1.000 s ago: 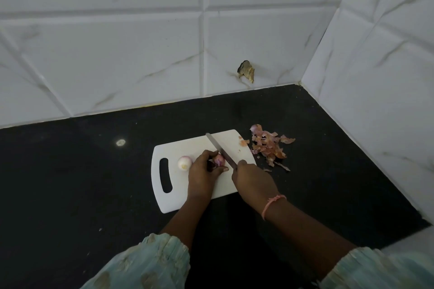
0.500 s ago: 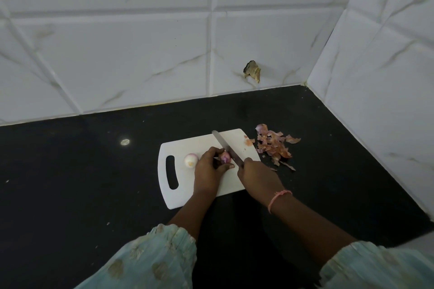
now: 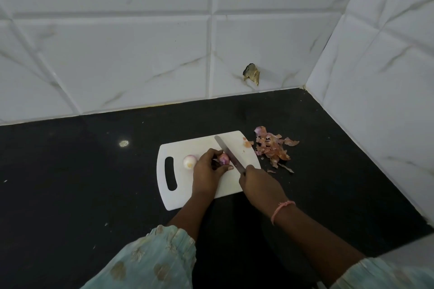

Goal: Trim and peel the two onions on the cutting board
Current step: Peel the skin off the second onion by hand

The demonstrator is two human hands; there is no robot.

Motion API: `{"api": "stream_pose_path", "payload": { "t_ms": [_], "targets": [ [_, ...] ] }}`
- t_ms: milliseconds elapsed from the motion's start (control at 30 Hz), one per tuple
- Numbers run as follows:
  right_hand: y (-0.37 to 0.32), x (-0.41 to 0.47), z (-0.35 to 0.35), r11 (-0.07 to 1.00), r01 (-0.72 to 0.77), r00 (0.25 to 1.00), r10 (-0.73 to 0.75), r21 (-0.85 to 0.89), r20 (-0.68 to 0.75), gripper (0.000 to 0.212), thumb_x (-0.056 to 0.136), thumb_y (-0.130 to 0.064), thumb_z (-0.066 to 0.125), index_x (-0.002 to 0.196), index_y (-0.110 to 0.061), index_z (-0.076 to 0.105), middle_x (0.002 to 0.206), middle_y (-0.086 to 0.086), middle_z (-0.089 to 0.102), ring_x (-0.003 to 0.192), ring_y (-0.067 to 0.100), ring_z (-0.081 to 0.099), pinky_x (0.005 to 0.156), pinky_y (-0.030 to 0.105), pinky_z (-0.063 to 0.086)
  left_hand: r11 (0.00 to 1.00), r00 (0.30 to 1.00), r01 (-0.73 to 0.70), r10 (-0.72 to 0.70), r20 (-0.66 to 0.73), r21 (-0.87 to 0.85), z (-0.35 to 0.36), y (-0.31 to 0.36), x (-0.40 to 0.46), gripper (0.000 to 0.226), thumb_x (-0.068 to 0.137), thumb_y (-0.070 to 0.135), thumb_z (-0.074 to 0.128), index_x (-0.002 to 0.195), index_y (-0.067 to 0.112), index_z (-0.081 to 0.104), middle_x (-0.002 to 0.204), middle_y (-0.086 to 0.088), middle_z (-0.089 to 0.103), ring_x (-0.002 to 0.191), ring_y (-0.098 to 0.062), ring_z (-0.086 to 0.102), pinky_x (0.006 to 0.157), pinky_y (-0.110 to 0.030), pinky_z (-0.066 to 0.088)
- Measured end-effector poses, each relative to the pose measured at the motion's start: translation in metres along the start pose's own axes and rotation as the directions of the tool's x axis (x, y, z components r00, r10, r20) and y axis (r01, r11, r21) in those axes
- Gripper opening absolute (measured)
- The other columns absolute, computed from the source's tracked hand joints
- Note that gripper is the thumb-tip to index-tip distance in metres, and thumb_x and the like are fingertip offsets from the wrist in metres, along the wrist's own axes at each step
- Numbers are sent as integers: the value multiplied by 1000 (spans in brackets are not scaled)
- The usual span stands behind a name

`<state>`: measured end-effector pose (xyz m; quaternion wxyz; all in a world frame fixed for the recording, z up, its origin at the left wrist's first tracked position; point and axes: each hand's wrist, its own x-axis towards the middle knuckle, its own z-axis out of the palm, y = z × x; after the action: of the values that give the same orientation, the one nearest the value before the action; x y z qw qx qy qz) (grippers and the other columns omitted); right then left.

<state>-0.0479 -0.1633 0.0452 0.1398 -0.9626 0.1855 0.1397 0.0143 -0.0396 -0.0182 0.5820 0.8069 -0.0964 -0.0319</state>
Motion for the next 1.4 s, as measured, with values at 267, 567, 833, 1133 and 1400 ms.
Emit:
{"api": "stream_pose_path", "payload": {
  "t_ms": [267,567,833,1133,1400],
  "targets": [
    [-6,8,-1,998,31,999,-31,47,-12,29,102,-31,36,110,-11,55,101,9,65,90,23,63,73,33,49,1000,1000,3,-3,-16,8,2,1,-1,34,78,17,82,104,27,62,93,19,62,86,8,59,74,-2,45],
    [-5,5,14,999,25,996,-27,-25,-79,27,103,-25,32,115,-10,50,101,9,66,90,24,66,67,32,46,1000,1000,-9,9,-20,16,2,-1,0,35,77,16,82,107,21,64,96,11,66,87,8,60,73,-6,47],
    [-2,2,24,998,30,996,-25,51,-86,27,103,-31,33,109,-12,50,94,7,67,83,21,66,65,32,48,999,1000,-3,4,-30,32,2,-2,-3,36,78,20,82,108,22,62,98,10,66,86,3,61,73,-8,48],
    [-2,1,26,997,23,992,-14,72,-123,27,102,-34,34,107,-14,51,90,5,66,81,21,66,69,37,55,999,999,11,-10,-35,45,4,3,-6,39,81,22,80,112,26,57,97,22,58,90,4,60,77,-14,51],
    [1,1,27,996,22,991,-11,86,-132,28,103,-34,32,107,-14,51,92,5,66,81,20,66,64,32,48,1000,999,-22,23,-41,16,6,2,-8,37,86,20,75,116,26,54,104,19,59,95,7,60,78,-7,49]
  ]
}}
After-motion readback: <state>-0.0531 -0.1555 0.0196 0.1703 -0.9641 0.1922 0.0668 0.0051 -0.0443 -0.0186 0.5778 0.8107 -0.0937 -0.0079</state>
